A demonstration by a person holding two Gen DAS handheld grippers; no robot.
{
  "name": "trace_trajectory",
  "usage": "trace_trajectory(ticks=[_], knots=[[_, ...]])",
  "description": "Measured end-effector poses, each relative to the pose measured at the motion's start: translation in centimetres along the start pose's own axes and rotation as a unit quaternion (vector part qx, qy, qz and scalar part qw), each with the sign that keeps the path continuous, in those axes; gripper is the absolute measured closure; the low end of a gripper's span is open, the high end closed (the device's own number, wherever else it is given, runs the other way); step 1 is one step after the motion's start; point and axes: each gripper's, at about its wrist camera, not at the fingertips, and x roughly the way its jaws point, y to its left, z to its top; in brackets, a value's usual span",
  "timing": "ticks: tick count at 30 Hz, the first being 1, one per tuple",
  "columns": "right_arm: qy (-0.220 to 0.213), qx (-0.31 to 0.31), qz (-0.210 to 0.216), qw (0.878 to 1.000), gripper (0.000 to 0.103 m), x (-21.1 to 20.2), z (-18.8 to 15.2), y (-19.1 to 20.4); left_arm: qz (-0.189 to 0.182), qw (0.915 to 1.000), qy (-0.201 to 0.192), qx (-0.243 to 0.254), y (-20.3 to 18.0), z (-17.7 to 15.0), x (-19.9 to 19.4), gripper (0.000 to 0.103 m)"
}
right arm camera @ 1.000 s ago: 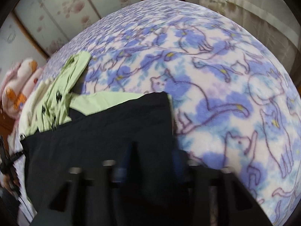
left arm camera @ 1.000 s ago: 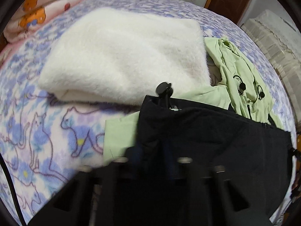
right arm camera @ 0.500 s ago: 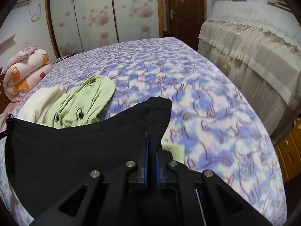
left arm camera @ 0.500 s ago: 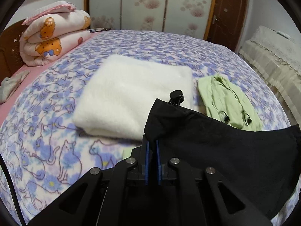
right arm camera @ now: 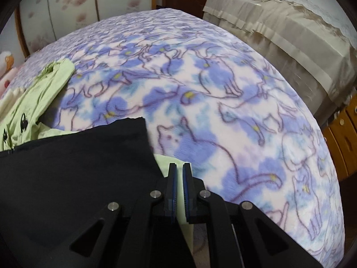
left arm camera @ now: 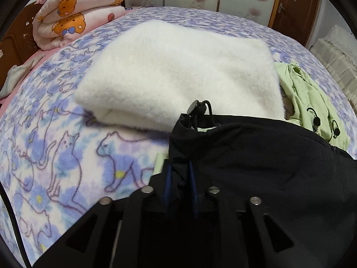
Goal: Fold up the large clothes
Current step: 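Lay the hem down near the hood and open both tools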
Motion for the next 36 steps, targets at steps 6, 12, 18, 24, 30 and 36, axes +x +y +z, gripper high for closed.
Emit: trace_trajectory(ticks=[6,12,18,24,30,36], knots=[[-0.057,-0.009,0.041,0.998,0.094,-5.7,-0.1,0.7,0.000,0.9994,-0.034,-0.004,0.4,0.1,-4.2,0.051],[-0.059,-0.073,0.181,0.979,0.071,-10.3,-2.7,7.9,-0.098,0.9930,-0.046,0.048,-5.1,-3.4,-9.6,0.051],[0.008,-0.174,0.289,0.941,0.071,-10.4,-8.7,17.5,-0.168,0.9783,0.004,0.121,-11.7,-9.3,-8.7,0.051],[-0.023,-0.216,0.196,0.956,0.073,-6.1,-8.8,20.4,-0.088,0.9838,-0.033,0.152,-12.4,-9.1,-4.8,0.051],[-0.057,-0.136,0.048,0.988,0.074,-1.2,-3.2,13.4,-0.042,0.9935,-0.045,0.095,-7.1,-5.9,-2.2,0.051],[-0.039,-0.051,-0.010,0.998,0.073,-0.1,-1.3,4.5,-0.031,0.9978,-0.033,0.048,-3.6,-5.1,-2.0,0.051]])
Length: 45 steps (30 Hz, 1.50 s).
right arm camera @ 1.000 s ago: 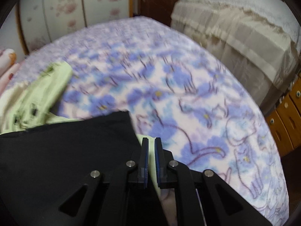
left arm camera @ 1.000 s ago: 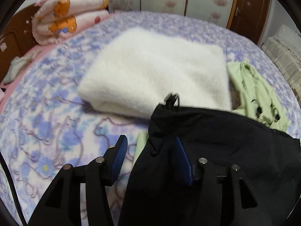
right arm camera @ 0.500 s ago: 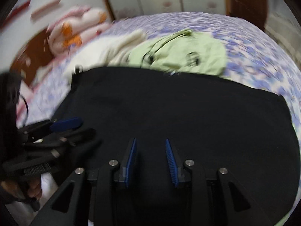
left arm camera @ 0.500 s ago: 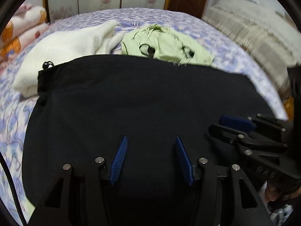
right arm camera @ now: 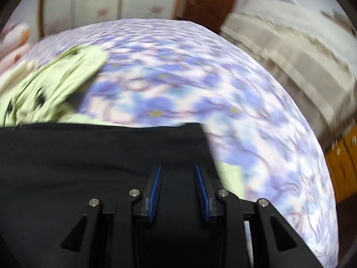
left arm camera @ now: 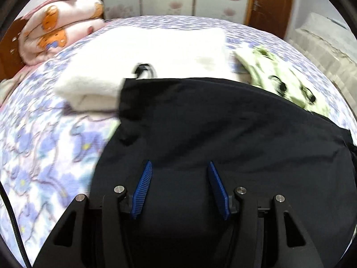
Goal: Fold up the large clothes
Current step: 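Lay the hem down near the hood and open both tools, then press the folded green edge flat with both tools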
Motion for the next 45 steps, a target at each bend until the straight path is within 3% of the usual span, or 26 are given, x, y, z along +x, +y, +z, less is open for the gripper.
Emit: trace_trajectory(ticks=[3,5,9,14,18,23,27,30,31,33,34,35,45], knots=[[0.004,0.029,0.035,0.999,0.073,-2.4,-0.8,-1.6,0.009,0.9998,0.011,-0.017,0.8,-0.1,-1.4,0.051],[-0.002,0.031,0.061,0.998,0.071,-4.3,-1.7,-1.4,-0.005,0.9997,0.010,-0.024,0.8,-0.4,-2.9,0.051],[-0.015,0.009,0.134,0.991,0.071,-9.8,-5.2,2.0,-0.045,0.9989,0.002,-0.016,-0.6,-2.9,-7.2,0.051],[-0.011,-0.045,0.190,0.981,0.071,-14.3,-9.7,8.2,-0.093,0.9955,-0.002,-0.019,-3.0,-7.1,-11.0,0.047],[-0.008,-0.079,0.219,0.973,0.071,-15.8,-12.7,11.6,-0.098,0.9951,0.009,-0.003,-6.1,-10.5,-11.3,0.047],[0.006,-0.107,0.188,0.976,0.071,-14.4,-15.1,11.6,-0.055,0.9982,0.016,0.019,-6.6,-13.3,-10.6,0.046],[-0.005,-0.099,0.143,0.985,0.073,-13.5,-15.8,7.0,-0.020,0.9996,0.020,0.000,-3.2,-13.5,-10.5,0.043],[0.009,-0.071,0.073,0.995,0.071,-12.4,-16.3,2.4,-0.023,0.9993,0.026,-0.014,-0.9,-13.7,-10.6,0.043],[0.014,-0.059,0.073,0.996,0.071,-12.1,-16.3,1.3,-0.027,0.9992,0.027,-0.015,-0.4,-13.8,-10.7,0.043],[0.024,-0.028,0.056,0.998,0.071,-11.8,-16.5,-1.5,-0.001,0.9996,0.027,-0.011,0.0,-13.9,-10.8,0.042],[0.026,-0.019,0.058,0.998,0.071,-11.7,-16.6,-2.2,0.013,0.9993,0.032,-0.013,0.2,-14.0,-10.7,0.035],[0.031,-0.008,0.057,0.998,0.071,-11.7,-16.7,-3.0,0.015,0.9992,0.033,-0.017,0.5,-14.0,-10.6,0.033],[0.043,-0.017,0.035,0.998,0.071,-11.6,-17.2,-1.8,0.015,0.9980,0.047,-0.040,1.3,-14.3,-10.6,0.033]])
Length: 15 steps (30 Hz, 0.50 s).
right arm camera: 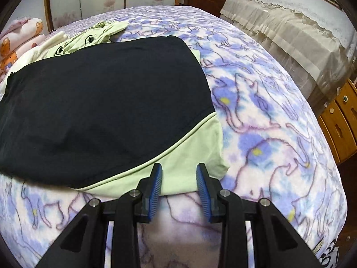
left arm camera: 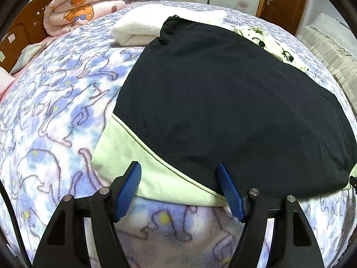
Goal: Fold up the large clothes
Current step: 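Press the folded green edge flat with both tools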
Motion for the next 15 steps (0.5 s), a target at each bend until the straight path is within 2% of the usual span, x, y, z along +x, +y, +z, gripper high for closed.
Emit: trace_trajectory(ticks=[15], knots=[[0.022,0.015,-0.001,1.000,0.070,0.20,-0.11,-0.09,-0.005,0.9997,0.020,-0.010,0.30,0.56,0.49,0.032]])
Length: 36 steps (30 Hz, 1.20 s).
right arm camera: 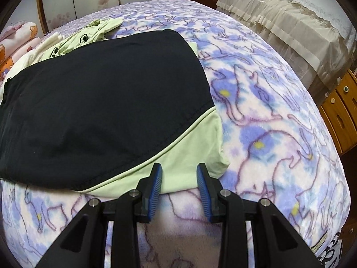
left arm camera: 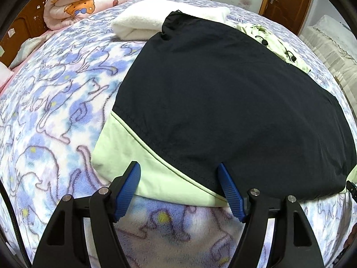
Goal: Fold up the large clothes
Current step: 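Press the folded green edge flat with both tools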
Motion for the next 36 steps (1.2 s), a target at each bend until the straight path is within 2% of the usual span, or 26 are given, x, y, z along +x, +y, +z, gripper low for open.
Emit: trace_trajectory(ticks=[6,8,14,17,22,25,28,31,32,36], knots=[[0.014,0.004,-0.007,1.000,0.070,0.3,0.3,0.1,-0.007,0.9998,0.018,0.002,0.1,0.5,0.4,0.030],[0.022,0.013,-0.006,1.000,0.070,0.5,0.4,0.0,-0.010,0.9996,0.025,0.007,0.1,0.6,0.6,0.026],[0.042,0.024,-0.006,0.999,0.069,0.8,0.7,-0.1,-0.009,0.9985,0.047,0.027,-0.2,0.9,1.1,0.023],[0.057,0.023,-0.001,0.998,0.069,1.0,1.1,-0.2,-0.015,0.9971,0.069,0.031,-0.1,1.4,1.3,0.023],[0.111,0.001,0.001,0.994,0.069,1.3,2.5,-0.1,-0.015,0.9909,0.126,0.044,-0.2,3.0,1.7,0.023],[0.145,-0.019,-0.005,0.989,0.069,0.9,3.7,0.4,-0.023,0.9878,0.143,0.058,-0.6,4.3,0.6,0.023],[0.139,-0.030,0.026,0.990,0.069,-1.3,5.3,0.9,-0.058,0.9863,0.123,0.094,-1.5,7.2,-2.3,0.023],[0.110,-0.044,0.055,0.991,0.069,-3.1,8.1,1.9,-0.081,0.9834,0.095,0.132,-3.4,11.4,-3.8,0.023],[0.103,-0.048,0.060,0.992,0.069,-3.3,9.3,2.4,-0.088,0.9823,0.090,0.138,-3.9,12.6,-3.8,0.023],[0.084,-0.054,0.083,0.991,0.069,-1.1,15.7,5.4,-0.136,0.9735,0.069,0.170,-8.3,20.7,-1.2,0.023]])
